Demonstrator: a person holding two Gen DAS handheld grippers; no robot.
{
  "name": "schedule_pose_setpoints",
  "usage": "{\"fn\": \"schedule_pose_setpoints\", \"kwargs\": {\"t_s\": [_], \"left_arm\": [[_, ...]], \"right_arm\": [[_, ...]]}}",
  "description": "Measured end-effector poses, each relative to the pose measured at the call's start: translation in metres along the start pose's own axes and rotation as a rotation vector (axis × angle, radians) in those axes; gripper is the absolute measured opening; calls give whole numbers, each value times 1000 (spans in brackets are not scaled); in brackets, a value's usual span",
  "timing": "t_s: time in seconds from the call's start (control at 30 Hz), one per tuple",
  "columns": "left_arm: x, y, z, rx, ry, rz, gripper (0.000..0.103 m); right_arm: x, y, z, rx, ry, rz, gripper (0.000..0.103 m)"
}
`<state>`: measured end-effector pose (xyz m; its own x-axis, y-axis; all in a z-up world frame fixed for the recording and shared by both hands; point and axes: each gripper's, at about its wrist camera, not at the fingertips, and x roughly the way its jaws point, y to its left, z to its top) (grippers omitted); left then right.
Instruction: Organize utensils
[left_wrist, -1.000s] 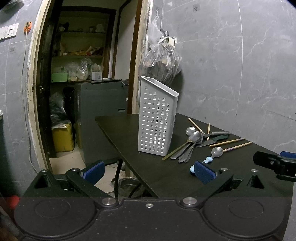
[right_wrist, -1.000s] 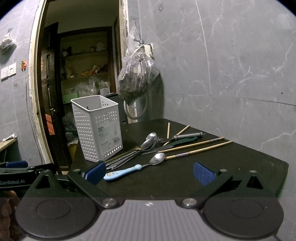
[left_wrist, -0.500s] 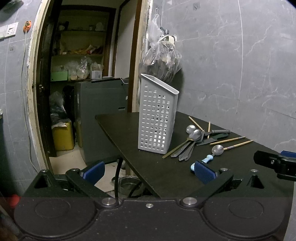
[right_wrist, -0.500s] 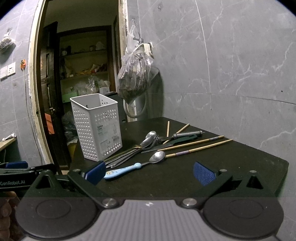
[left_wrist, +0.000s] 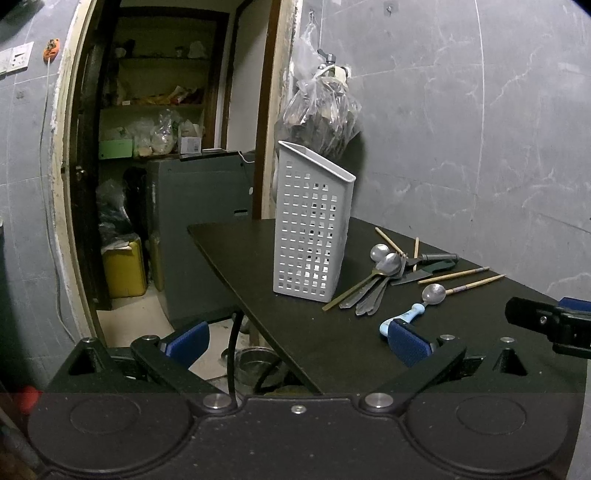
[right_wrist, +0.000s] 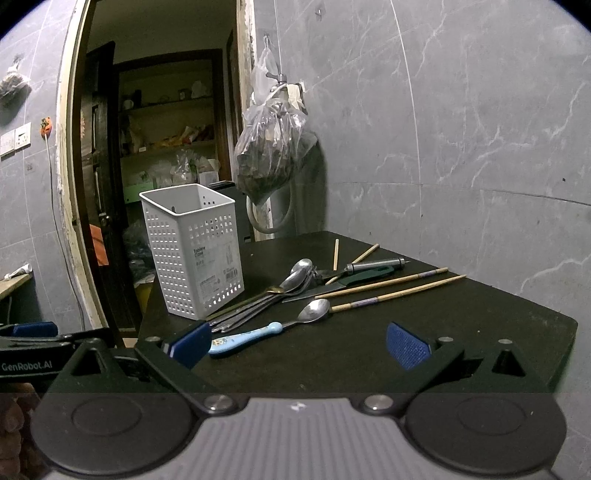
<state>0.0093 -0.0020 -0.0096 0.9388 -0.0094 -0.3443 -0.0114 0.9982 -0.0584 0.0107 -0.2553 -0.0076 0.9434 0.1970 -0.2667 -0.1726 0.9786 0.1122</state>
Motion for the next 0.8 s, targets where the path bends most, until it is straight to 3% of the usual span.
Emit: {"fn": "schedule_pose_setpoints", "kwargs": {"t_s": [0.8], "left_arm": [[10, 3, -2, -7, 31, -8, 102]], "right_arm": [[6, 0, 1, 0, 22, -3, 103]]}}
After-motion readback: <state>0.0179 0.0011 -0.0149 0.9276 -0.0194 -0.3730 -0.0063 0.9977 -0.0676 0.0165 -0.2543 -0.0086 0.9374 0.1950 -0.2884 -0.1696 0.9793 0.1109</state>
